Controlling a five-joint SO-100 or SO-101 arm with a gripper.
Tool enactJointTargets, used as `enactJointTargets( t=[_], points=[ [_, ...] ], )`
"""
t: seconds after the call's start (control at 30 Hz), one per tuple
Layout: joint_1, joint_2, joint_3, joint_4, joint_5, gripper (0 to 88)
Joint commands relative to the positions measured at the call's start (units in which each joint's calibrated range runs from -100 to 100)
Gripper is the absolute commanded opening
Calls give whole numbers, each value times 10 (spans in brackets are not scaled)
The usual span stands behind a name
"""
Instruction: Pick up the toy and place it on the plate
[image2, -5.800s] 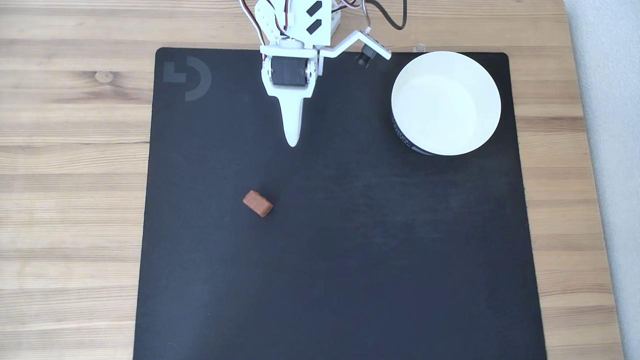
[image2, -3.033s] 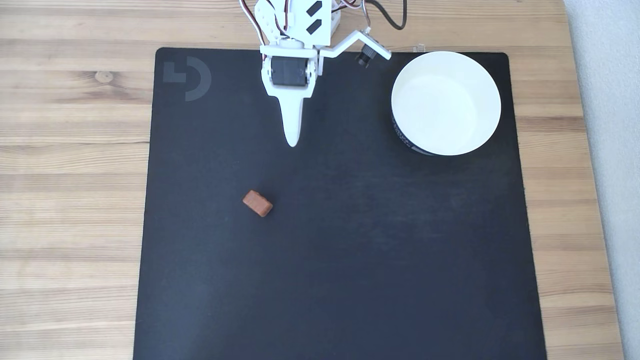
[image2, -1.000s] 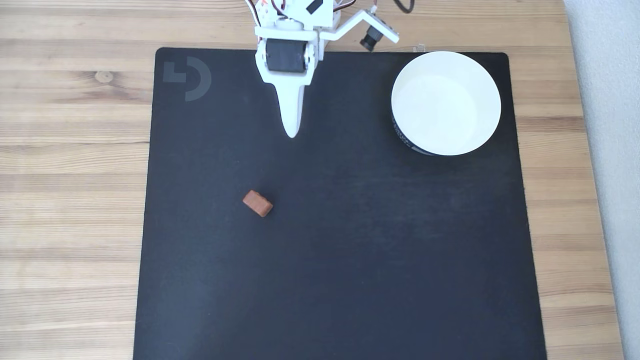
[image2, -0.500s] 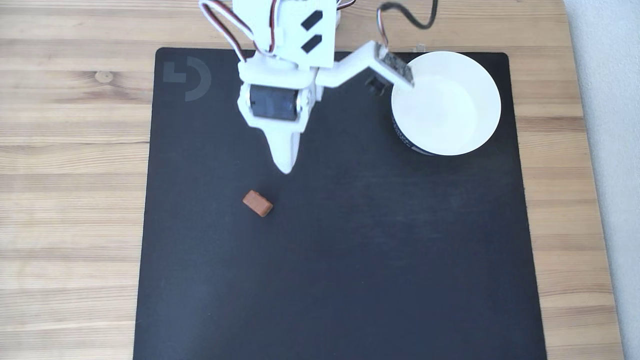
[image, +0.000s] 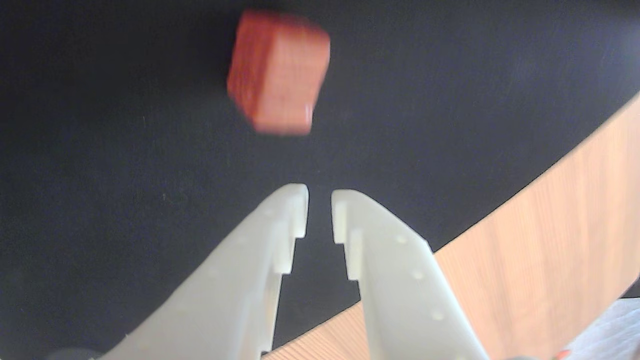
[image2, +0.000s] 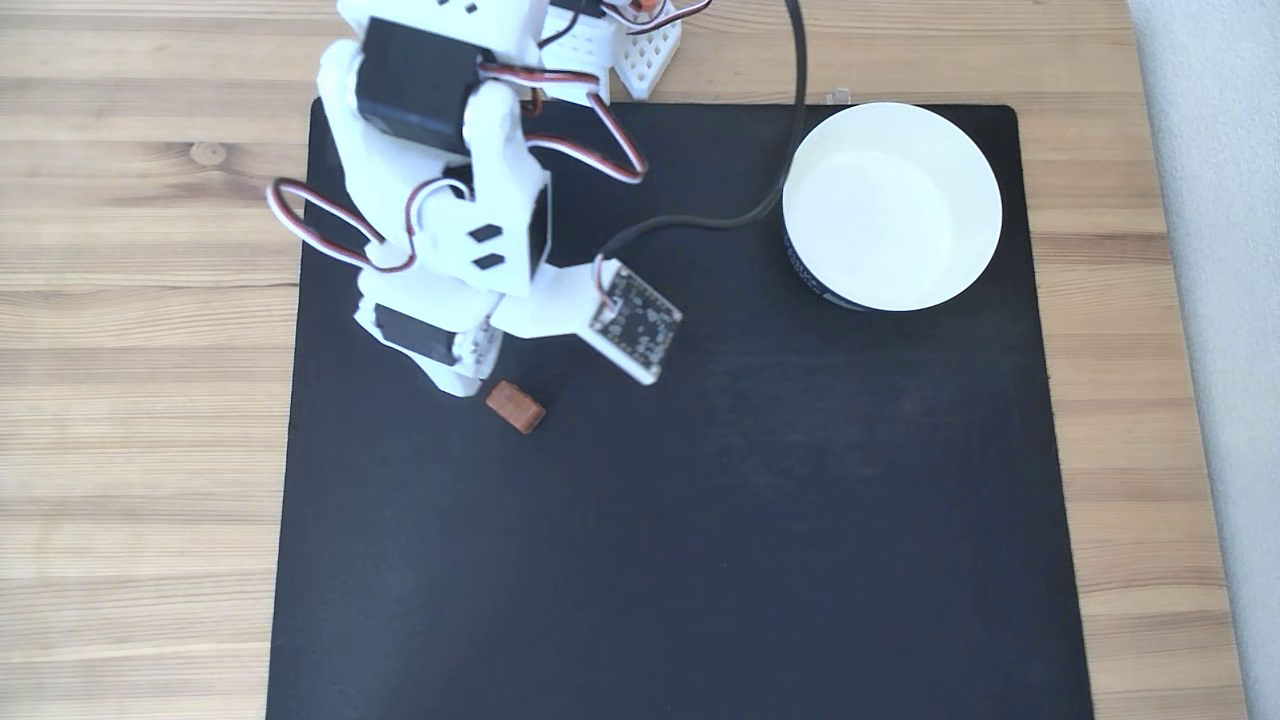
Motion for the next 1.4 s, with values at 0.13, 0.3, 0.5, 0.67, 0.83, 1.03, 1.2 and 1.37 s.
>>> enactJointTargets(
  t=[0.13, 0.3, 0.5, 0.67, 0.83, 1.03, 1.2, 1.37],
  points=[
    [0, 26, -30, -29, 0, 24],
    [-2, 34, -37, -29, 0, 24],
    [-3, 34, -37, -29, 0, 24],
    [-22, 34, -37, -39, -22, 25],
    [-26, 39, -52, -28, -39, 24],
    [-25, 115, -134, 21, -39, 24],
    [-31, 163, -179, 50, -38, 24],
    [-38, 162, -182, 47, -39, 24]
  ],
)
